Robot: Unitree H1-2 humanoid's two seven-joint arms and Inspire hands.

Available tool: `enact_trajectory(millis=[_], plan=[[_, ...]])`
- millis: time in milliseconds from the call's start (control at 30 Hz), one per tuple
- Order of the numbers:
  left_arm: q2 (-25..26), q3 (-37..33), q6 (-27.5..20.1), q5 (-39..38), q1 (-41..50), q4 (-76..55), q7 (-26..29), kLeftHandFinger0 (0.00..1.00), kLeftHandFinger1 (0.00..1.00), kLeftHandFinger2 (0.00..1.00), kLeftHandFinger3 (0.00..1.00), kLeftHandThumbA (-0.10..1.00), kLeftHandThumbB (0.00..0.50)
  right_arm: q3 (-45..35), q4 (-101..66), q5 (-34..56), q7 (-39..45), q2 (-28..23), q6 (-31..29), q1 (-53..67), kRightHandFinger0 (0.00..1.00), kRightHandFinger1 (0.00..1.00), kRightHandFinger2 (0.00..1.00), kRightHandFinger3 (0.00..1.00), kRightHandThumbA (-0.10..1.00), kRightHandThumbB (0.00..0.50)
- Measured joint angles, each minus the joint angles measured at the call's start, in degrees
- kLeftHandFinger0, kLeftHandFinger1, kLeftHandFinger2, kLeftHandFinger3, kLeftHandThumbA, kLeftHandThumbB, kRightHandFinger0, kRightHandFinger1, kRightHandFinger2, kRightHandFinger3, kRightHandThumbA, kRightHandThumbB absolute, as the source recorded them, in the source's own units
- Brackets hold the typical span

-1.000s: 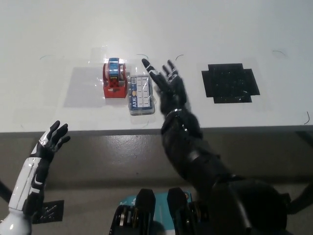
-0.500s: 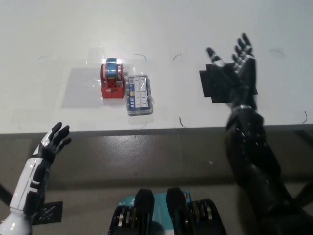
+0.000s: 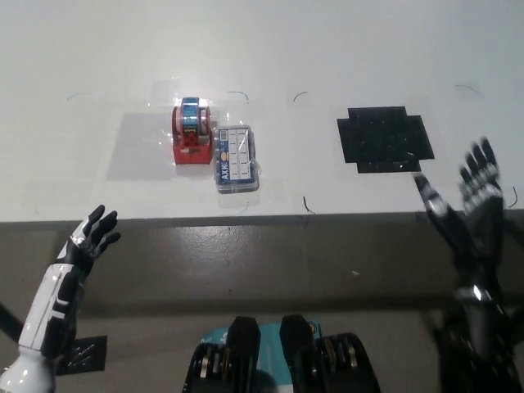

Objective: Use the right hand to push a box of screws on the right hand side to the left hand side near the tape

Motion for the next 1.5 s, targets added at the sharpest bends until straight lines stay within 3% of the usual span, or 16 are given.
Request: enact_trajectory(millis=[167, 267, 333, 433, 633, 667, 800, 1000, 1067, 1133, 1167, 1267, 1433, 1500], plan=[[0.17, 0.19, 0.4, 0.08, -2.17, 1.54, 0.0, 1.0, 1.0, 1.0, 1.0, 1.0, 0.128, 2.91, -10.48, -1.65, 2.81, -5.01, -0.21, 12.67, 1.0, 1.0, 1.0, 1.0, 1.0, 0.29], [0.49, 0.42, 0.71, 0.09, -3.96, 2.22, 0.0, 1.0, 1.0, 1.0, 1.0, 0.98, 0.102, 5.28, -13.77, -2.79, 5.73, -8.43, -0.72, 18.52, 1.0, 1.0, 1.0, 1.0, 1.0, 0.329], [0.51, 0.49, 0.69, 0.16, -4.52, 3.07, 0.01, 1.0, 1.0, 1.0, 1.0, 0.98, 0.104, 6.14, -13.45, -3.05, 7.25, -9.48, -0.78, 19.89, 1.0, 1.0, 1.0, 1.0, 1.0, 0.323], [0.46, 0.52, 0.65, 0.43, -4.61, 4.4, 0.04, 1.0, 1.0, 1.0, 1.0, 1.0, 0.096, 7.06, -11.69, -3.26, 9.04, -10.13, -0.98, 20.2, 1.0, 1.0, 1.0, 1.0, 0.98, 0.383], [0.46, 1.19, -0.28, 0.78, -4.32, 9.2, 0.12, 1.0, 1.0, 1.0, 1.0, 1.0, 0.095, 6.75, -5.04, -1.67, 12.25, -8.1, -1.49, 19.12, 1.0, 1.0, 1.0, 1.0, 1.0, 0.398], [0.46, 1.63, -0.6, 1.01, -4.23, 10.75, 0.18, 1.0, 1.0, 1.0, 1.0, 1.0, 0.084, 6.57, -3.39, -1.03, 12.99, -7.07, -1.56, 18.91, 1.0, 1.0, 1.0, 1.0, 1.0, 0.362], [0.49, 2.68, -1.35, 1.51, -4.27, 13.72, 0.34, 1.0, 1.0, 1.0, 1.0, 0.99, 0.088, 5.12, -0.65, 0.68, 14.8, -4.81, -1.68, 18.3, 1.0, 1.0, 1.0, 1.0, 0.92, 0.296], [0.45, 2.95, -1.41, 2.09, -4.23, 13.82, 0.37, 1.0, 1.0, 1.0, 1.0, 1.0, 0.058, 1.94, 0.37, 3.29, 17.97, -3.84, -1.84, 17.19, 1.0, 1.0, 1.0, 1.0, 0.96, 0.306], [0.44, 2.95, -1.42, 2.27, -4.06, 13.82, 0.37, 1.0, 1.0, 1.0, 1.0, 1.0, 0.059, 1.1, 0.37, 3.16, 18.36, -3.82, -1.88, 16.84, 1.0, 1.0, 1.0, 1.0, 0.96, 0.289], [0.44, 2.95, -1.42, 2.41, -3.82, 13.82, 0.37, 1.0, 1.0, 1.0, 1.0, 1.0, 0.06, 0.38, 0.38, 2.84, 18.44, -3.82, -1.9, 16.29, 1.0, 1.0, 1.0, 1.0, 0.98, 0.317], [0.44, 2.95, -1.42, 2.59, -3.47, 13.84, 0.37, 1.0, 1.0, 1.0, 1.0, 1.0, 0.059, -0.54, 0.46, 2.39, 18.46, -3.84, -1.92, 15.31, 1.0, 1.0, 1.0, 1.0, 1.0, 0.308], [0.43, 2.96, -1.47, 2.88, -2.82, 13.9, 0.37, 1.0, 1.0, 1.0, 1.0, 0.99, 0.063, -1.28, 0.8, 1.11, 18.46, -4.21, -1.99, 13.3, 1.0, 1.0, 1.0, 1.0, 0.98, 0.335], [0.43, 3.08, -1.48, 2.9, -1.49, 14.3, 0.37, 1.0, 1.0, 1.0, 1.0, 0.99, 0.052, -1.32, 3.42, -0.87, 18.38, -4.24, -2.08, 11.92, 1.0, 1.0, 1.0, 1.0, 0.89, 0.285], [0.44, 3.28, -1.62, 2.94, -1.36, 14.87, 0.39, 1.0, 1.0, 1.0, 1.0, 0.99, 0.06, -1.43, 4.0, -1.13, 18.4, -3.92, -2.08, 11.92, 1.0, 1.0, 1.0, 1.0, 0.93, 0.317]])
